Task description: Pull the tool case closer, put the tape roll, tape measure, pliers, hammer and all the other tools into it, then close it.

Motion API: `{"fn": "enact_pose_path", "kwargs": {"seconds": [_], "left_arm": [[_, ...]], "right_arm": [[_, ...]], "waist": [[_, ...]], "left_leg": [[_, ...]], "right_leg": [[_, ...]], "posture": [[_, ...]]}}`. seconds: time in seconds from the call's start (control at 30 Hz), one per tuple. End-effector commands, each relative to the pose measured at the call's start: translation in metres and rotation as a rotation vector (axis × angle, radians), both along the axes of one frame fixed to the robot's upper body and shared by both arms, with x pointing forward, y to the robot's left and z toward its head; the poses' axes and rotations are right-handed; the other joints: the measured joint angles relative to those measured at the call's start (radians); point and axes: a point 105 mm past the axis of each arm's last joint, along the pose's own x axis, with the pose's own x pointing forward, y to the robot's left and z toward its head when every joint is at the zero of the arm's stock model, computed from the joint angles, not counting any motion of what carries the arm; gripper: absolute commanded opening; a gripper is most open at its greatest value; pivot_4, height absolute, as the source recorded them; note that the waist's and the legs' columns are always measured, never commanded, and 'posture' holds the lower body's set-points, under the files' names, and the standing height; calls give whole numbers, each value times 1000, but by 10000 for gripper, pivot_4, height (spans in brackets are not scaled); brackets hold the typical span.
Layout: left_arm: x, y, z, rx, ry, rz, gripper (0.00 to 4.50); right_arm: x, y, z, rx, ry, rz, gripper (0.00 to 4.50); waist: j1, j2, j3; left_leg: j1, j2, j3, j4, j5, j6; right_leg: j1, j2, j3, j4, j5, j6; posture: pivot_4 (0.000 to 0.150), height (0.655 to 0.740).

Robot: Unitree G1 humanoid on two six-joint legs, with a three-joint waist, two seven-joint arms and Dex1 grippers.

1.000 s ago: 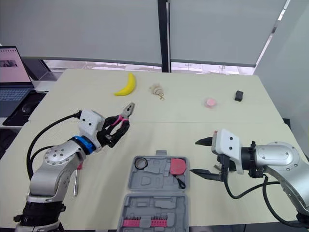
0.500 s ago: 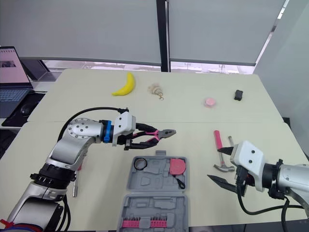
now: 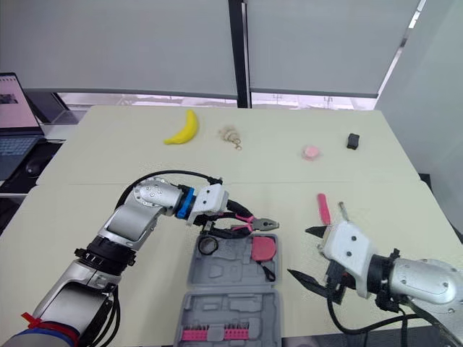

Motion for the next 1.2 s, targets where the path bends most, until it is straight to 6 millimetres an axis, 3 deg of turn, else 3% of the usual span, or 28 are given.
{"fn": "enact_pose_path", "kwargs": {"seconds": [0.03,0.23,0.5,0.83,1.1,1.2], "left_arm": [[-4,-7,14,34,-43,-17,24501],[-17,-1,12,115,-21,38,24501],[-27,1,14,147,-7,91,24501],[-29,0,15,169,-10,90,24501],[-30,0,14,176,-7,92,24501],[-30,0,13,178,-9,92,24501]], "right_arm": [[13,8,-3,-32,-39,-12,45000],[31,22,-7,-69,-60,13,45000],[38,42,-17,-96,-33,86,45000],[52,69,-32,-93,-3,183,45000],[60,78,-35,-100,-8,233,45000],[61,79,-35,-99,-15,239,35437]], "waist": [[2,-1,0],[4,0,1],[4,3,2],[5,3,2],[6,3,2],[6,3,2]], "left_leg": [[0,0,0,0,0,0],[-7,1,-1,3,0,0],[-13,2,-3,12,0,0],[-14,1,-3,13,0,0],[-14,1,-3,13,0,0],[-14,1,-3,13,0,0]], "right_leg": [[0,0,0,0,0,0],[-4,1,0,0,0,0],[-4,2,-2,1,0,0],[-4,2,-2,2,0,0],[-4,2,-2,2,0,0],[-4,2,-2,2,0,0]], "posture": [[1500,7400],[1500,7400],[1500,7400],[1500,7400],[1500,7400],[1500,7400]]}}
